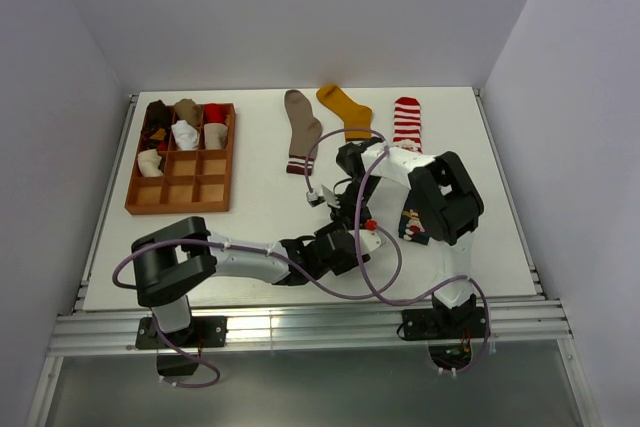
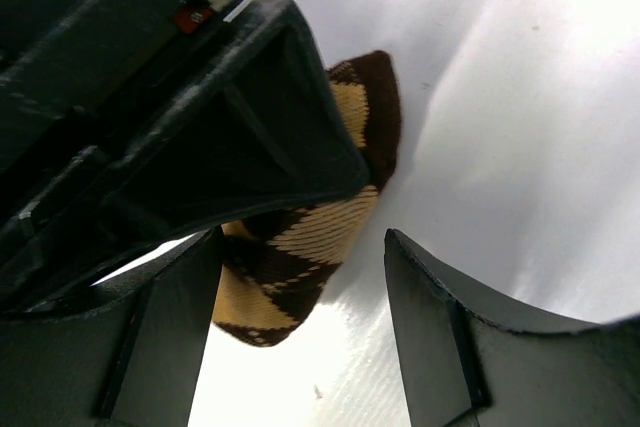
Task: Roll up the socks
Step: Roll the sock at the center of the board.
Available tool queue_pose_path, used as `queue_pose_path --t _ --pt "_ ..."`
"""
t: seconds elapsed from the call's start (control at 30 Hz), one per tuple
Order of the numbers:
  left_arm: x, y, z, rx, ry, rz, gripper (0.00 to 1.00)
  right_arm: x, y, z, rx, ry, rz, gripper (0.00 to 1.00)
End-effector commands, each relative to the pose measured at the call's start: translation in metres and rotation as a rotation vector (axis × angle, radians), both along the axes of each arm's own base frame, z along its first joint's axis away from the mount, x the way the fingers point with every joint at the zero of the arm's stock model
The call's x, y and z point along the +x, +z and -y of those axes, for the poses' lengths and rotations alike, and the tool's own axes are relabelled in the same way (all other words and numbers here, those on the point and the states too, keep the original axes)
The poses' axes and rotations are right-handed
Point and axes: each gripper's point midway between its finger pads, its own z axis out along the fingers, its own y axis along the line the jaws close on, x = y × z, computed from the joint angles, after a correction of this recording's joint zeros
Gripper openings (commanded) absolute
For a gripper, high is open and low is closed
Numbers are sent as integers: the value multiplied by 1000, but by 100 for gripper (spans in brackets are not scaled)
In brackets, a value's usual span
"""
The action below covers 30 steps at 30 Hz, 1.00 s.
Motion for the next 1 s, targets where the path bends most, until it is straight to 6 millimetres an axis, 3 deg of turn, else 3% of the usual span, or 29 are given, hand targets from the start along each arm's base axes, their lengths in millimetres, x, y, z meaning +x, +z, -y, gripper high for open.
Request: queue_pose_path --t 0.0,0.13,0.23,0.3,0.73,0.97 --pt "21 52 5 -86 73 166 71 -24 -27 21 -142 97 -61 17" --pt "17 57 7 -87 63 203 71 -24 -27 21 -148 95 -68 17" --pt "21 46 3 -40 50 238 70 -25 -27 21 -153 95 -81 17" --pt "20 34 6 -13 11 219 69 -24 -27 20 -153 99 -85 17" --pt "23 6 24 -38 -89 24 68 -25 -27 21 -166 101 -109 17" --pt "35 11 23 -89 -45 37 68 -25 -28 21 -167 102 -115 18"
